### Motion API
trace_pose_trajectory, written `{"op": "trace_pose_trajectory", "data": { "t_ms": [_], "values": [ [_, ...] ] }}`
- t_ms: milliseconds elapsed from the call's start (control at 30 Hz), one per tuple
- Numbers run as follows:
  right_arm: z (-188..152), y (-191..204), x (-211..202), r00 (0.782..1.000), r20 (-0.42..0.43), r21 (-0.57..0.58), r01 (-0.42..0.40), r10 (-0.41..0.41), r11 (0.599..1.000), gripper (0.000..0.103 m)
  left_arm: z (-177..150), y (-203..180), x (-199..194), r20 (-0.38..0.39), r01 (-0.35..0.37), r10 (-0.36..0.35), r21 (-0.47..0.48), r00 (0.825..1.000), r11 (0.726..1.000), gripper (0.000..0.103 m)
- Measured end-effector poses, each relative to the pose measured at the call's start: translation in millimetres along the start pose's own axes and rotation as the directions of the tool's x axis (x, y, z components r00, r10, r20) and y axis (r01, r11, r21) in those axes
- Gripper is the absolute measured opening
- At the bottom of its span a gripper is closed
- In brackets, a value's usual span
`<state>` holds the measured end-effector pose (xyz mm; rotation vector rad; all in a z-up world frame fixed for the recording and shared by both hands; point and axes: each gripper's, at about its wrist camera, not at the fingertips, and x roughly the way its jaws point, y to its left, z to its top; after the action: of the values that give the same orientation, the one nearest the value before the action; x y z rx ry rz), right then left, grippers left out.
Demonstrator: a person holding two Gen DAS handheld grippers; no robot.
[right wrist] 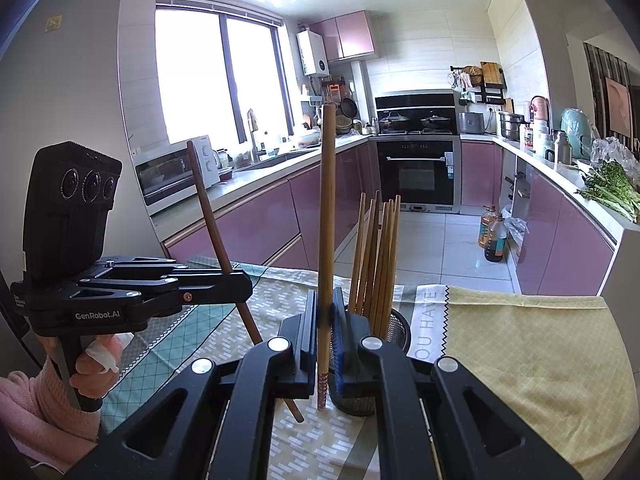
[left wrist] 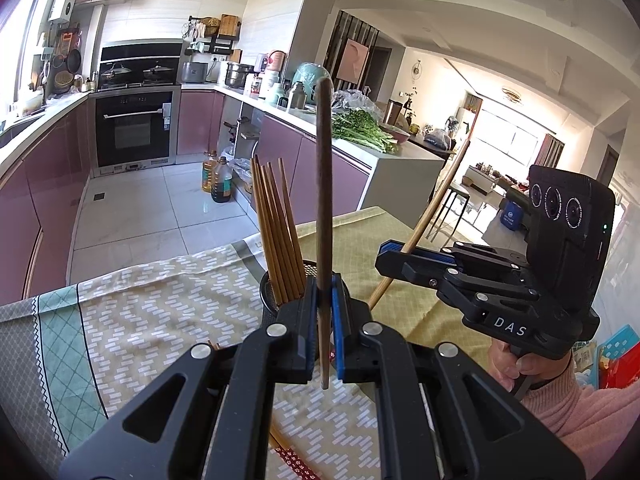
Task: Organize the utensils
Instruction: 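Hold the left tool's chopstick above the holder while the right tool holds its own beside it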
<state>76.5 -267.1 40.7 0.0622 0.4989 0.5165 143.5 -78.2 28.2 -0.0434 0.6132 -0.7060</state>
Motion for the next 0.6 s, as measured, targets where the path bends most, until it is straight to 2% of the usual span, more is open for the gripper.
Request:
{"op": "trace_pose_trajectory", "data": {
  "t_ms": [600],
  "values": [
    [6.7, -2.4, 0.5, 1.000, 0.009, -0.008, 0.000, 0.000, 1.000, 0.006, 8.6, -2.9, -3.7, 0.017, -0.006, 0.006, 0.018, 1.000, 1.000, 0.007]
  ]
}}
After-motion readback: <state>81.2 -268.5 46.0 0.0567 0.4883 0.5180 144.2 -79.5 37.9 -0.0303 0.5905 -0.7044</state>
